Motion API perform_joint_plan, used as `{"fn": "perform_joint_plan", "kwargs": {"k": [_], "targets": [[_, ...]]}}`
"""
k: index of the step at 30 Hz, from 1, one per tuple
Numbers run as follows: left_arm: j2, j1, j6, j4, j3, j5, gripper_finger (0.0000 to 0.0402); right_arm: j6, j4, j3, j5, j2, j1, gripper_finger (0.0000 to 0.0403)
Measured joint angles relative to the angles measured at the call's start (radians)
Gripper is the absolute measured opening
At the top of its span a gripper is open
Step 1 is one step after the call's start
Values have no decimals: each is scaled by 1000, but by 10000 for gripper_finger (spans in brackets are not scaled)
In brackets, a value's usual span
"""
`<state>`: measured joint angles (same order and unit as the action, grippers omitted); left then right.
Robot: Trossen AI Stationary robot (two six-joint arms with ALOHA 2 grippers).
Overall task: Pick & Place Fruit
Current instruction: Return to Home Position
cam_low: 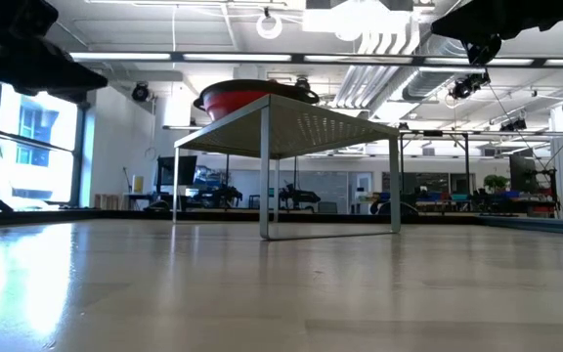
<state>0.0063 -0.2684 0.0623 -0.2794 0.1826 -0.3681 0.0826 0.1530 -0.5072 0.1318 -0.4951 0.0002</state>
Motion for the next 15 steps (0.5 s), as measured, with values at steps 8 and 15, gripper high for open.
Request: {"fn": "perform_joint_plan", "kwargs": {"k": [8, 15], "targets": [[0, 0, 93, 49, -32, 174, 0, 27, -4, 0, 0, 0, 0, 2], [0, 0, 156, 97, -78, 169, 0, 45, -6, 0, 1, -1, 0, 2]]}}
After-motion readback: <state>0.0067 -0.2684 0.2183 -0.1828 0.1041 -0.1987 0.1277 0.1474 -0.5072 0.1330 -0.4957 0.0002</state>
